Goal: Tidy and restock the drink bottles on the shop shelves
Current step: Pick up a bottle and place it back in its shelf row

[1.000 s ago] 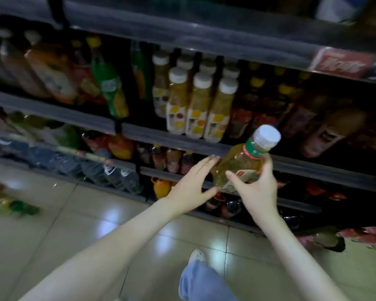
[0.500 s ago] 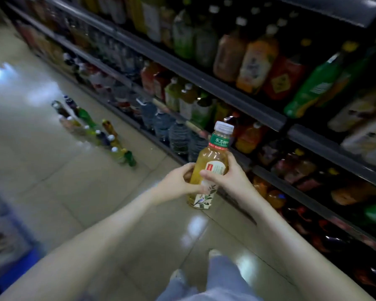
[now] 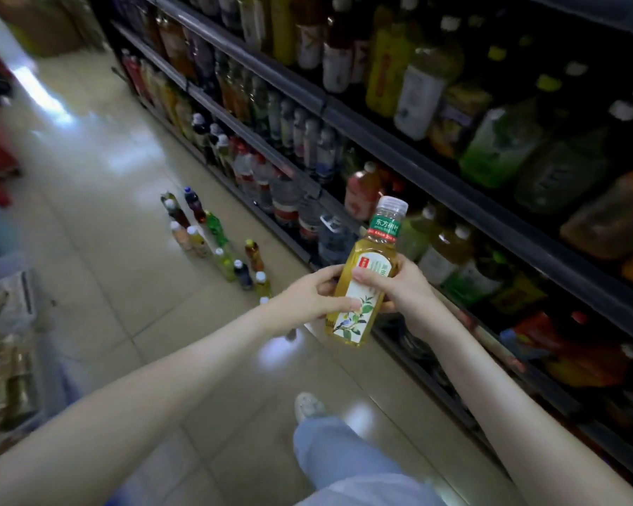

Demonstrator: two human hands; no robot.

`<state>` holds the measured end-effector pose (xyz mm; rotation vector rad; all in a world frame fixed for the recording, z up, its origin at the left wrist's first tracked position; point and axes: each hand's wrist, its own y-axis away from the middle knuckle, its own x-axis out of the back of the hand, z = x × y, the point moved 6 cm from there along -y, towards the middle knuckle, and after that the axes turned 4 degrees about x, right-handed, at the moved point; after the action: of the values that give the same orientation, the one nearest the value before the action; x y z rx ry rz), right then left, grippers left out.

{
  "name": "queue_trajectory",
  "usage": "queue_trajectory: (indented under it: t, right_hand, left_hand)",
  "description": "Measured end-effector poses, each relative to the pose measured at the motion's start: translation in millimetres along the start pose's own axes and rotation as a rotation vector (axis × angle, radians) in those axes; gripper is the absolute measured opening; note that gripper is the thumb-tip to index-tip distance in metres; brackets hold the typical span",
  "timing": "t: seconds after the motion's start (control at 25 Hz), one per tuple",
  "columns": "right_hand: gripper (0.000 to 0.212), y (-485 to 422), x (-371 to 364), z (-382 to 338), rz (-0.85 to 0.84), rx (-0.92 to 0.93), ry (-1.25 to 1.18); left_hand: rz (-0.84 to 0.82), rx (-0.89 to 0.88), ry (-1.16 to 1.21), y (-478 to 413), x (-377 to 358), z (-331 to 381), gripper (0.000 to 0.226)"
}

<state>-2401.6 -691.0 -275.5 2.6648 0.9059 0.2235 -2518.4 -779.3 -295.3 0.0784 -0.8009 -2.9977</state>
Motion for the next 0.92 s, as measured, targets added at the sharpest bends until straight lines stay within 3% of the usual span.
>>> queue_trajectory:
  t: [0.24,0.4,0.6,0.76,0.92]
  right_hand:
    - [0.023,-164,-181,-106,-0.140,0.010,0.053]
    - [0.036,-267,-308,-161,-0.161,0.045,0.064]
    - [0.044,-372,-439,-246,-0.072,0.129,0.022]
    - [0.053,-446,-490,-312,0.040,0.186,0.015]
    - [0.042,-536,-510,-362,0.127,0.250,-0.006]
  left_hand:
    - [0.103,-0.028,0.084,-18,248,51,0.063]
    - [0.027,-0.034,0.136,-27,420,77,0.060]
    - [0.004,-0.089,-0.010,-35,610,146,0.056]
    - [-0.022,-0.114,-0.163,-67,709,217,0.061]
    - [-0.067,-0.135,-0.230,-124,794,275,0.066]
